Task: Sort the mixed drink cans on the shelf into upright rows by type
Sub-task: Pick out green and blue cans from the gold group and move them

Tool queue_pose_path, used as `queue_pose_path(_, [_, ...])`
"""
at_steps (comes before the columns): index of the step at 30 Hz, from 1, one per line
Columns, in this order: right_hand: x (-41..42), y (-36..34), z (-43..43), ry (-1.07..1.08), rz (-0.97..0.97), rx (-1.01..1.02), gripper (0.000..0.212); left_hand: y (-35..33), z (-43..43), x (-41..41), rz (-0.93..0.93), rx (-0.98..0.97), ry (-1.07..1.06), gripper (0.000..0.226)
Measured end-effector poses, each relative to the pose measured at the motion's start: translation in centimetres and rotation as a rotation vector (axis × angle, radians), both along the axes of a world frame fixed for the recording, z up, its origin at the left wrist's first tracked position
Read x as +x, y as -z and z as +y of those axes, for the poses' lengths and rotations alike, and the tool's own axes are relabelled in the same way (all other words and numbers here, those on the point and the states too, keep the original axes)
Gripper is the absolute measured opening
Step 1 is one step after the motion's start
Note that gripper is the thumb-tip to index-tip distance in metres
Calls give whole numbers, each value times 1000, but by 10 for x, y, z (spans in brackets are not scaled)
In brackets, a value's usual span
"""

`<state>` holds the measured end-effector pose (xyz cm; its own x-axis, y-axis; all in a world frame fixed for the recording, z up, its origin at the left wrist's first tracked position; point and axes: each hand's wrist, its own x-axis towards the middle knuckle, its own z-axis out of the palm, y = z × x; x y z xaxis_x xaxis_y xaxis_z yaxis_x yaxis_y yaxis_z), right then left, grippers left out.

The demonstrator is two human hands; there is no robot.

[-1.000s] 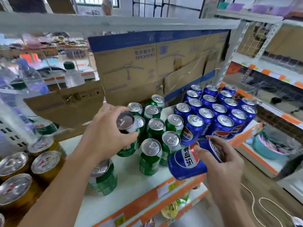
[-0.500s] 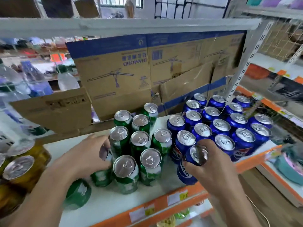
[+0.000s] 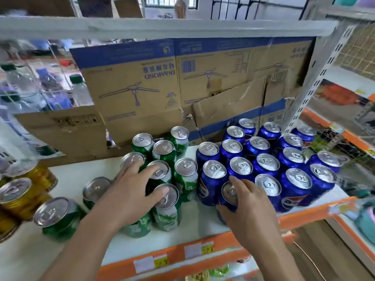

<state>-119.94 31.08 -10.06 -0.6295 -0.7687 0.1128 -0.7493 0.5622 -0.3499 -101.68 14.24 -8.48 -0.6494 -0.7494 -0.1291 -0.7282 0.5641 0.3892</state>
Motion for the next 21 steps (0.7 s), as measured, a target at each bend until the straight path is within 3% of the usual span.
queue_pose_path(8, [11, 22, 4, 1, 150, -160, 62, 8, 10, -1, -16, -58, -79, 58])
queue_pose_path(13, [4, 24, 1, -43, 125, -234, 51, 11, 17, -2, -5, -95, -147, 60])
queue_pose_path(16, [4, 24, 3, -80, 95, -217, 44, 14, 20, -3, -19, -123, -170, 60])
queue_pose_path(21, [10, 16, 1, -39, 163, -99, 51, 13, 23, -2, -59, -144, -158, 63])
